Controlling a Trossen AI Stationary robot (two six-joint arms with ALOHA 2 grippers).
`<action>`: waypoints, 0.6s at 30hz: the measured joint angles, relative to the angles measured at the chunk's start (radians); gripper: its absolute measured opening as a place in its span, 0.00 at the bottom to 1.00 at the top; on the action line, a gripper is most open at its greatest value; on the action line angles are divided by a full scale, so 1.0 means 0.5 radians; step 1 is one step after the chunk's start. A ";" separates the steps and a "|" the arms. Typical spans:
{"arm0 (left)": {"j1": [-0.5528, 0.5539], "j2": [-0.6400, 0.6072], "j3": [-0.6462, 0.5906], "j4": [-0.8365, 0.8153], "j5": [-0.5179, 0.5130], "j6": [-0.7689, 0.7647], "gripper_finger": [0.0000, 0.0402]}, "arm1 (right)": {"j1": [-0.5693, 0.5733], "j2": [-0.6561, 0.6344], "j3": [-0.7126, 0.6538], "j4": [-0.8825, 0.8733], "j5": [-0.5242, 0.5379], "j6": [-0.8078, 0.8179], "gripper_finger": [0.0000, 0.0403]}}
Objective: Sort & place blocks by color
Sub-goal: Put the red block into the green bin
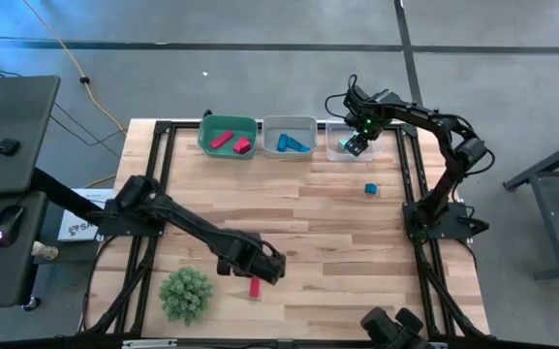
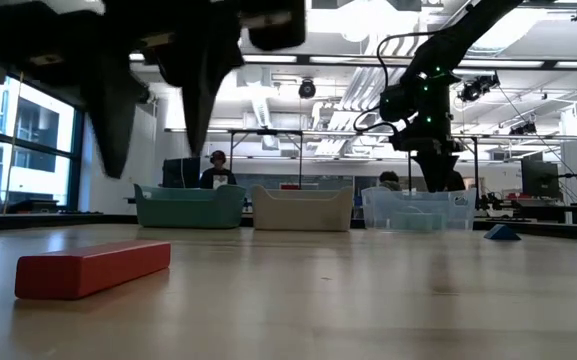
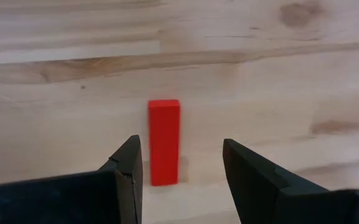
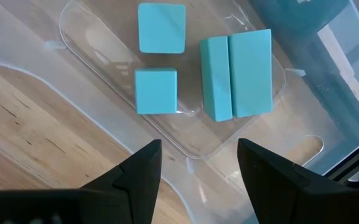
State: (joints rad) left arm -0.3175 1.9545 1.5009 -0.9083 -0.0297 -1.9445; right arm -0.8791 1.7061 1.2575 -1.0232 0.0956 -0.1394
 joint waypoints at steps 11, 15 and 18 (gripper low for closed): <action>-0.110 0.174 -0.003 0.198 0.060 -0.094 0.35 | 0.006 0.001 0.176 -0.075 -0.003 -0.030 0.50; -0.112 0.242 -0.003 0.252 0.106 -0.114 0.35 | 0.029 -0.002 0.357 -0.251 -0.118 0.021 0.49; -0.112 0.267 -0.005 0.269 0.105 -0.122 0.35 | 0.076 -0.009 0.455 -0.397 -0.270 0.055 0.49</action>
State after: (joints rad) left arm -0.3733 2.0879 1.4984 -0.7737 0.0228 -2.0056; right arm -0.8409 1.7014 1.4852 -1.2215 -0.0395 -0.1118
